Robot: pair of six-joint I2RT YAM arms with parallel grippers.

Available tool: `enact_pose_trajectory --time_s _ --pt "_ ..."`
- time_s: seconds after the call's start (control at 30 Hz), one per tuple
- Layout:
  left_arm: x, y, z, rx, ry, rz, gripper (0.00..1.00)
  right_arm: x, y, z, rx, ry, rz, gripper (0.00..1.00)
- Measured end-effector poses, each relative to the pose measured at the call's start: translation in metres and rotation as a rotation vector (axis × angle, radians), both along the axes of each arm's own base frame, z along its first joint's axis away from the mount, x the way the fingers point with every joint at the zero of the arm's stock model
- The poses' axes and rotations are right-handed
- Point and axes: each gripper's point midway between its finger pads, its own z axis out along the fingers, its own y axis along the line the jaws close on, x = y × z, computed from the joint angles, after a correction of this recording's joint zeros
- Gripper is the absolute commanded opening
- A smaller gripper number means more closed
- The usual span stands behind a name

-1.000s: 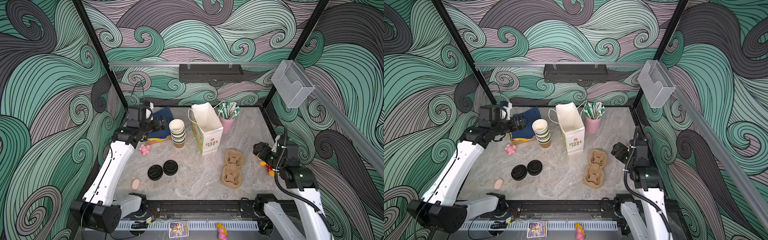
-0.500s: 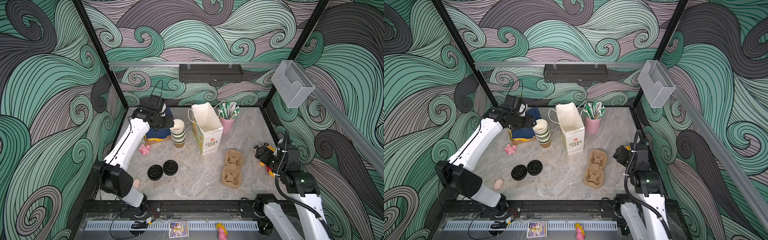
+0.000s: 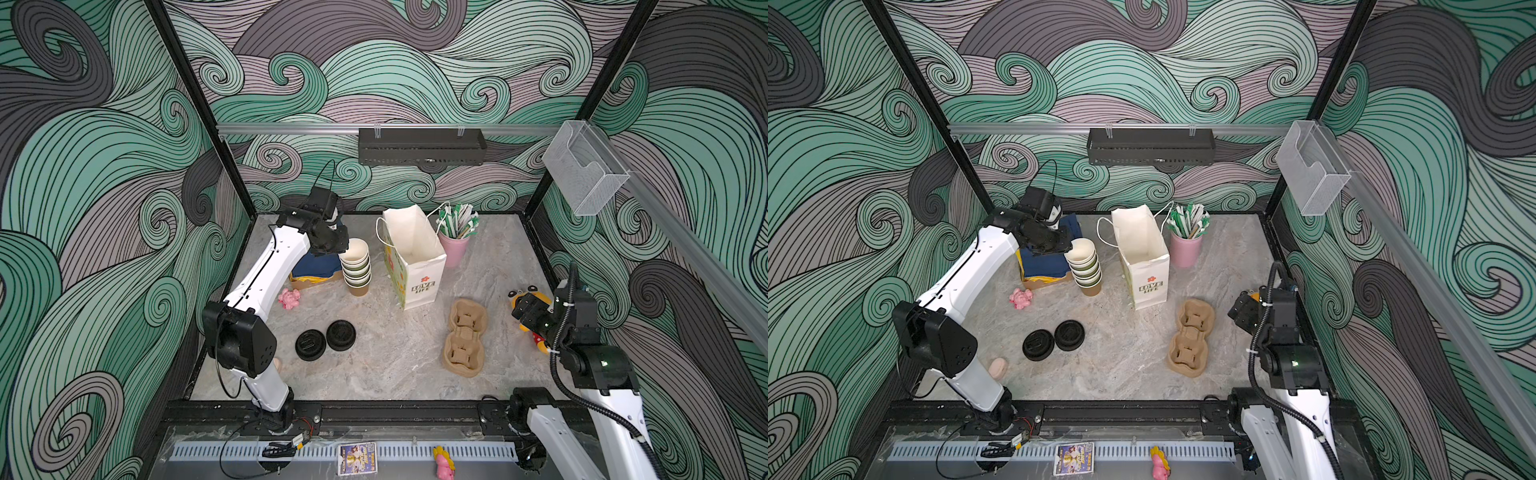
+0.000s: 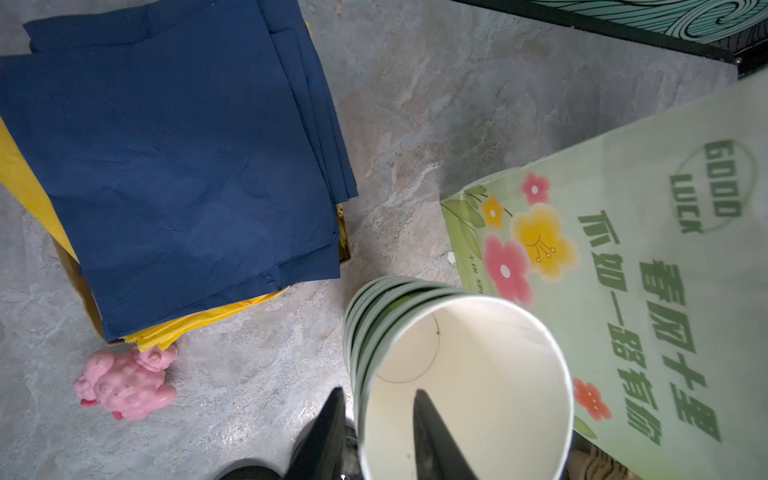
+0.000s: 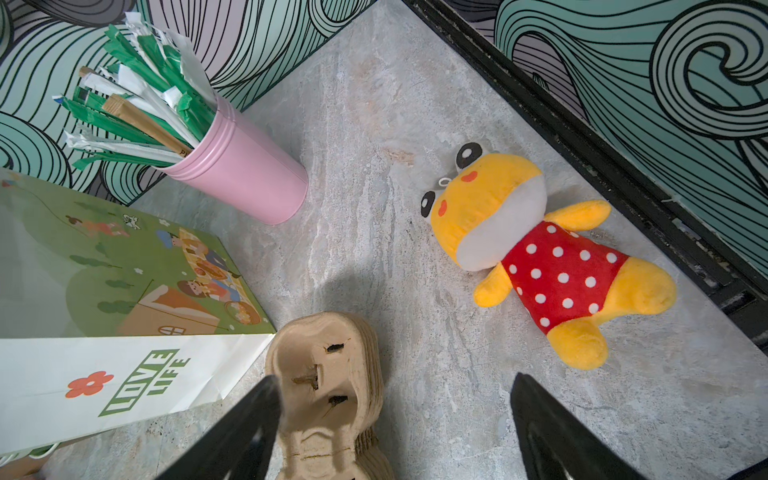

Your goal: Pack the takeout coffee

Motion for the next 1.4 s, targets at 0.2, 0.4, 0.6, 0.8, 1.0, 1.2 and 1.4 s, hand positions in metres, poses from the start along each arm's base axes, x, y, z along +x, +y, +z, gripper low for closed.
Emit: enact_pose_trajectory --time_s 0.2,0.4,0.6,0.8,1.0,1.2,1.4 --pt "-0.002 0.001 -0.006 0.016 0.021 -0.010 0.15 0.000 -0.003 0.000 -0.022 0.001 -0.003 0.87" --pt "-0.003 0.001 -0.010 0.023 0.037 -0.019 0.04 0.001 -0.004 0.000 -0.030 0.002 -0.001 0.87" --pt "-0.006 0.001 -0.010 0.025 0.048 -0.022 0.00 0.003 -0.003 0.001 -0.030 0.000 -0.001 0.87" --pt "-0.009 0.000 -0.003 0.005 0.042 -0.012 0.00 0.004 -0.003 0.002 -0.030 -0.006 -0.001 0.87" --pt "-0.012 0.001 0.019 -0.034 -0.028 0.009 0.00 0.001 -0.003 0.003 -0.028 -0.027 -0.002 0.87" --pt "-0.014 -0.001 0.033 -0.064 -0.064 0.011 0.00 -0.002 -0.004 0.004 -0.028 -0.039 -0.002 0.87" --pt "-0.017 -0.004 0.036 -0.073 -0.043 0.010 0.00 -0.004 -0.004 0.006 -0.029 -0.046 -0.002 0.88"
